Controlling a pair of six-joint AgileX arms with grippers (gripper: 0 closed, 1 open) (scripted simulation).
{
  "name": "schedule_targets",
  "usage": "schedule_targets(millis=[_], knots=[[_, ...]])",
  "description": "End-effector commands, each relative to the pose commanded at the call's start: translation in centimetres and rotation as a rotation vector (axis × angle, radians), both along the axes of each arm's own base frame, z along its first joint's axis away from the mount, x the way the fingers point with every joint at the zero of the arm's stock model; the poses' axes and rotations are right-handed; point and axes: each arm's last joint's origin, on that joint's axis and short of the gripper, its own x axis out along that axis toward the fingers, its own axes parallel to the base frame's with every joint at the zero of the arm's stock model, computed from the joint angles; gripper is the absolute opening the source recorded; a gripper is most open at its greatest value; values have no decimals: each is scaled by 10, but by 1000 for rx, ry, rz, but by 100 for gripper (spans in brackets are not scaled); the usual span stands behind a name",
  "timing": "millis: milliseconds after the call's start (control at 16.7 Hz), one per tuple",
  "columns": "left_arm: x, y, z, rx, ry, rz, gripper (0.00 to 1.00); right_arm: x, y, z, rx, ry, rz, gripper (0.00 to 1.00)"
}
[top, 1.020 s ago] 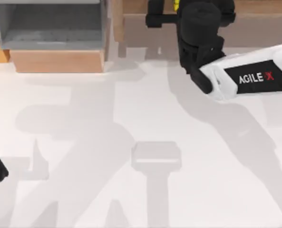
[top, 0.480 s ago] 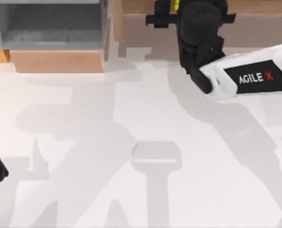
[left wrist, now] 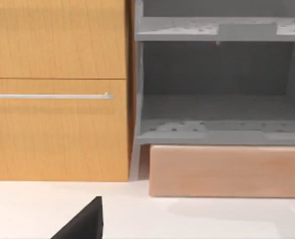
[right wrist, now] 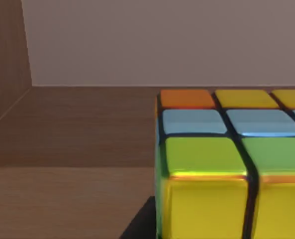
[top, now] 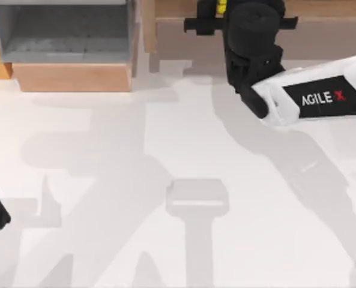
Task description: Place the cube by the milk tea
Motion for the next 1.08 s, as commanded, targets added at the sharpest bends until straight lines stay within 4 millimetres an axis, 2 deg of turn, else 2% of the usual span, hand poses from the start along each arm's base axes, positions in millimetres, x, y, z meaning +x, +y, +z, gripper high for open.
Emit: schedule_targets(millis=[600, 900, 1080], knots=[[0, 0, 0, 0, 0, 0, 100, -3, 1, 5, 13, -6, 3, 0], [0, 0, 0, 0, 0, 0, 100, 4, -22, 13, 7, 9, -78, 0], [0, 0, 0, 0, 0, 0, 100, 1, -9, 11, 9, 10, -32, 0]])
